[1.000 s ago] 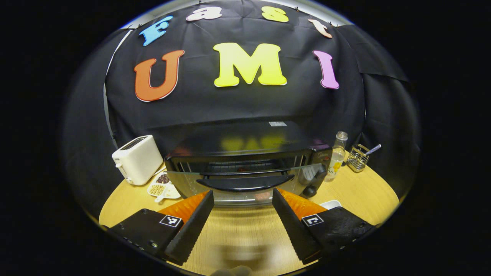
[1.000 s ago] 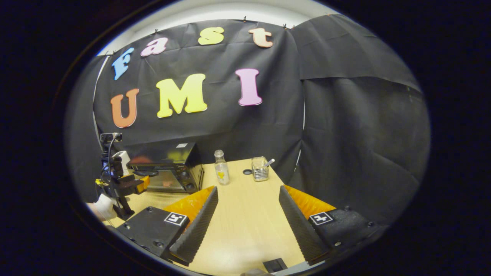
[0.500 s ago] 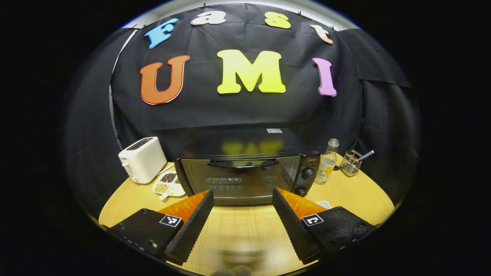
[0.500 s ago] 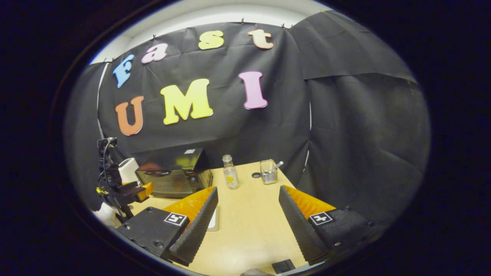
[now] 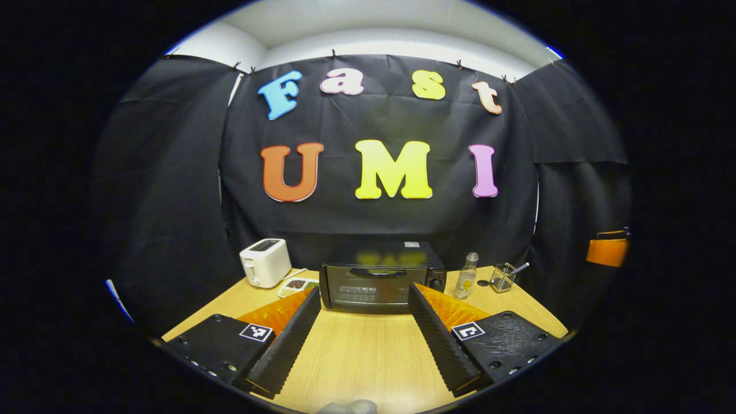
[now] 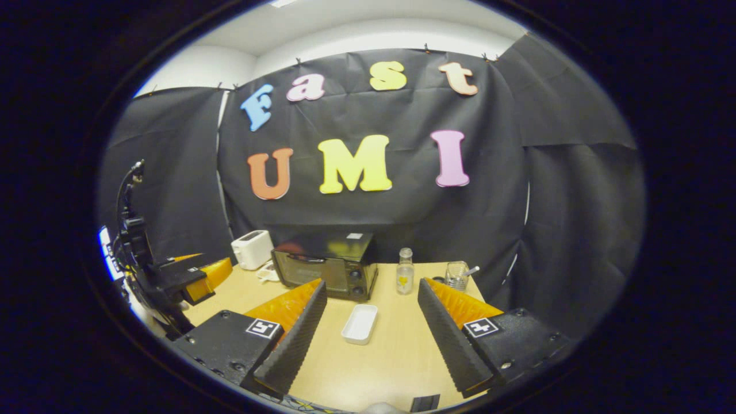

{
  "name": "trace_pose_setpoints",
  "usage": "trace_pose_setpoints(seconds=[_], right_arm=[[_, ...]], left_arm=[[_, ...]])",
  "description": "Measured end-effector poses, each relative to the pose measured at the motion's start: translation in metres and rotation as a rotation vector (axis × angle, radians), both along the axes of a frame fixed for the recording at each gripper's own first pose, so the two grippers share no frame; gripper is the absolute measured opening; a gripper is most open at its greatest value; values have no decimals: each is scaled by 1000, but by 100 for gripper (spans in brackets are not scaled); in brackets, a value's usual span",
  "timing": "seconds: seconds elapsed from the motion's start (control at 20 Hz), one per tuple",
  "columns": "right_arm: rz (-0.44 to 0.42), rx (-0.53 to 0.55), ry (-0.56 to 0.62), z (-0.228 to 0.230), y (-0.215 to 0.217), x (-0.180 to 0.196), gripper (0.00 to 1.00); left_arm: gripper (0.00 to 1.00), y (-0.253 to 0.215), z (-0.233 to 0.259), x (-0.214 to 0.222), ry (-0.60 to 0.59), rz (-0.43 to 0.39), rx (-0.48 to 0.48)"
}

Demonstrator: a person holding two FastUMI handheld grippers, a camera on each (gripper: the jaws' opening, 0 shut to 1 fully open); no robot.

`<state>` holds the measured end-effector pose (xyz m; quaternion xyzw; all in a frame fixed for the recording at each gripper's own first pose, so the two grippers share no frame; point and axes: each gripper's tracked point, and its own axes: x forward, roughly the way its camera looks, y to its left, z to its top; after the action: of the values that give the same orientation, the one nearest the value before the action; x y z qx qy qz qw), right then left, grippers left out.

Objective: Open the electric oven with the left hand, put the food in, and close the electric oven.

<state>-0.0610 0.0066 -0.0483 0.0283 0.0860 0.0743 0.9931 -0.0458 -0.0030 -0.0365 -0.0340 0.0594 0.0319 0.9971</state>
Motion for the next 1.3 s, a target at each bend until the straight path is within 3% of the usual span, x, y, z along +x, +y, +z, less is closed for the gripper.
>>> trace_pose_setpoints(seconds=[0.05, 0.2, 0.55, 0.8, 0.85, 0.9, 1.25, 1.3], right_arm=[[25, -11, -13, 4, 1, -14, 96], [50, -29, -80, 19, -5, -49, 100], [-19, 8, -97, 16, -23, -95, 96], [-87, -9, -111, 24, -28, -114, 100], [-94, -5, -119, 29, -27, -116, 96], [-98, 0, -131, 36, -23, -119, 100], [-138, -7, -156, 52, -18, -124, 100], [-142, -6, -162, 54, -18, -125, 96]], left_arm=[[97, 1, 8, -24, -9, 9, 5], [97, 8, 32, -85, -45, 55, 33], [97, 38, 71, -164, -124, 101, 16], [95, 60, 74, -162, -143, 112, -6], [95, 60, 76, -161, -150, 103, -9], [94, 58, 77, -159, -156, 90, -13], [94, 55, 91, -144, -186, 38, -33], [94, 55, 93, -142, -191, 32, -35]])
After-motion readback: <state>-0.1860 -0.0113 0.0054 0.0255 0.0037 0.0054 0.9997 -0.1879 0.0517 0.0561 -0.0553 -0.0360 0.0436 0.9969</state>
